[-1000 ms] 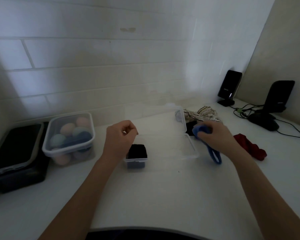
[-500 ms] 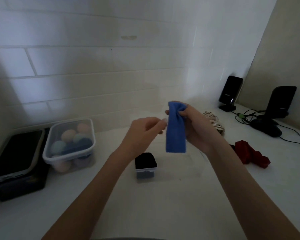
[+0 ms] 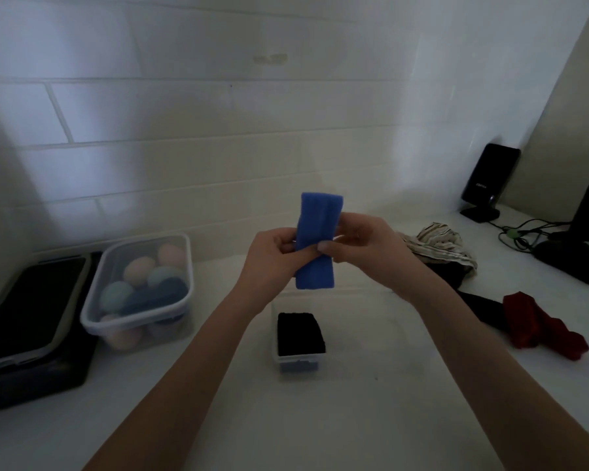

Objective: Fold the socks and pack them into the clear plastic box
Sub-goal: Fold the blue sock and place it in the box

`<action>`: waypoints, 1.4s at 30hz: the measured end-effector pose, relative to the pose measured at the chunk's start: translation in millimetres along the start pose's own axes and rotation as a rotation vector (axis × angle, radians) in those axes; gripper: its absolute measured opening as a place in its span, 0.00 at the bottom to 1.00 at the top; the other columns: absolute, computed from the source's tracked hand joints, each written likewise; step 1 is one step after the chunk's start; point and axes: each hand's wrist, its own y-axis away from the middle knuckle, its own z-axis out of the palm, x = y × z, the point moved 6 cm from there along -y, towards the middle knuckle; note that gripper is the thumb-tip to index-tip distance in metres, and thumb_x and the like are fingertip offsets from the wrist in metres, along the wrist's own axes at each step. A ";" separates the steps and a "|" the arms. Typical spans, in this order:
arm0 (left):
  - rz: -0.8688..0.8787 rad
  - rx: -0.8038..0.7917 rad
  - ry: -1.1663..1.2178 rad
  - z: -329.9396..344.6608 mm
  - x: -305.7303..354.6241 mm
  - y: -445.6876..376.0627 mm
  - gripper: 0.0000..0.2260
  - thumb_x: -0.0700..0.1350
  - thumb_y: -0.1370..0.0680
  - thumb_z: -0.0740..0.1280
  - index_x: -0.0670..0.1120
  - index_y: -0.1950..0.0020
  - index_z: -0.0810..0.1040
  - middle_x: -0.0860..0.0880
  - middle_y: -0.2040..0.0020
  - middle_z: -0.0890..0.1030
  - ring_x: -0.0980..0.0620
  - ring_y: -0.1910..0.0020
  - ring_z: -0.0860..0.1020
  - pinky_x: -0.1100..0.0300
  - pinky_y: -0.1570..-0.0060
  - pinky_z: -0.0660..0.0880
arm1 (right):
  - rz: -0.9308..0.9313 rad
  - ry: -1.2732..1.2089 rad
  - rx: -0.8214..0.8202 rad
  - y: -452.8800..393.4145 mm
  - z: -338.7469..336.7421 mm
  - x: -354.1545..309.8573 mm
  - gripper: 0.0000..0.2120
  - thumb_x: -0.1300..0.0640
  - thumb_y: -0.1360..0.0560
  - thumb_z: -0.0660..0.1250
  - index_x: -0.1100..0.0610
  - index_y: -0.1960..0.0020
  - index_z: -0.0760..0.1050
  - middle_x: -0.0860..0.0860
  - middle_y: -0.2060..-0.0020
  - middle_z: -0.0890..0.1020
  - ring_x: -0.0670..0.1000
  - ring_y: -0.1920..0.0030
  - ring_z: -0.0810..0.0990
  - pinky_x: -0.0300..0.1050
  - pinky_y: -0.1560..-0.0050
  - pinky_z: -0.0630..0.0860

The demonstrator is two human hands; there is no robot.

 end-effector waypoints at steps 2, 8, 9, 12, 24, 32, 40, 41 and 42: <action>-0.022 -0.017 0.016 -0.6 -1.8 -0.2 0.07 0.41 0.27 0.71 0.54 0.57 0.81 0.57 0.65 0.85 0.57 0.62 0.84 0.66 0.66 0.78 | -0.069 0.007 0.045 -1.4 0.8 -4.8 0.12 0.64 0.28 0.70 0.52 0.48 0.80 0.46 0.57 0.85 0.47 0.58 0.82 0.45 0.56 0.80; -0.110 -0.168 0.104 2.1 -1.7 -1.1 0.10 0.37 0.23 0.65 0.51 0.52 0.81 0.51 0.58 0.85 0.51 0.56 0.84 0.59 0.62 0.80 | -0.142 0.052 0.002 2.9 -0.7 -15.5 0.18 0.73 0.30 0.67 0.57 0.44 0.78 0.50 0.53 0.78 0.39 0.53 0.77 0.34 0.50 0.76; -0.124 -0.189 0.123 3.6 -2.0 -0.6 0.11 0.37 0.23 0.64 0.51 0.50 0.81 0.49 0.55 0.84 0.48 0.54 0.83 0.57 0.60 0.80 | -0.153 0.078 -0.010 3.5 -0.1 -17.2 0.17 0.73 0.30 0.68 0.58 0.45 0.77 0.51 0.53 0.77 0.39 0.54 0.76 0.32 0.51 0.74; -0.170 -0.257 0.207 5.9 -1.6 3.3 0.13 0.37 0.22 0.62 0.52 0.49 0.82 0.47 0.53 0.85 0.47 0.52 0.83 0.55 0.61 0.80 | -0.162 0.074 -0.011 4.8 -1.9 -18.6 0.17 0.74 0.31 0.67 0.61 0.45 0.76 0.54 0.55 0.77 0.37 0.56 0.76 0.31 0.53 0.73; -0.188 -0.249 0.102 2.8 -3.4 8.5 0.24 0.45 0.35 0.75 0.52 0.41 0.75 0.47 0.56 0.86 0.48 0.55 0.84 0.59 0.60 0.80 | -0.032 0.061 0.119 5.3 -9.7 -12.5 0.16 0.69 0.27 0.59 0.55 0.53 0.83 0.53 0.57 0.84 0.56 0.55 0.83 0.53 0.51 0.81; -0.039 -0.201 -0.130 1.7 5.7 14.0 0.11 0.48 0.23 0.64 0.55 0.40 0.72 0.49 0.62 0.84 0.54 0.62 0.83 0.63 0.66 0.78 | 0.078 0.023 0.020 19.7 -5.3 -8.6 0.06 0.61 0.27 0.69 0.53 0.52 0.77 0.58 0.63 0.84 0.50 0.63 0.83 0.44 0.65 0.81; 0.267 -0.277 -0.706 -5.7 29.7 37.6 0.10 0.59 0.30 0.68 0.54 0.58 0.82 0.57 0.69 0.82 0.59 0.68 0.79 0.65 0.63 0.76 | 0.288 0.128 -0.110 66.8 2.9 21.9 0.08 0.65 0.28 0.69 0.55 0.59 0.72 0.64 0.63 0.83 0.49 0.70 0.80 0.41 0.70 0.79; 0.246 -0.359 -0.781 -1.9 27.4 40.7 0.09 0.57 0.31 0.70 0.54 0.57 0.82 0.57 0.67 0.83 0.59 0.66 0.80 0.63 0.60 0.76 | 0.307 0.175 -0.104 70.5 5.4 26.3 0.08 0.64 0.28 0.69 0.56 0.59 0.72 0.64 0.62 0.83 0.50 0.69 0.81 0.43 0.68 0.80; 0.230 -0.429 -0.845 1.9 24.6 43.3 0.07 0.54 0.30 0.72 0.53 0.56 0.83 0.56 0.65 0.83 0.59 0.65 0.80 0.61 0.58 0.77 | 0.321 0.225 -0.101 72.4 7.0 29.4 0.07 0.64 0.28 0.69 0.56 0.58 0.72 0.63 0.62 0.84 0.52 0.67 0.83 0.45 0.66 0.82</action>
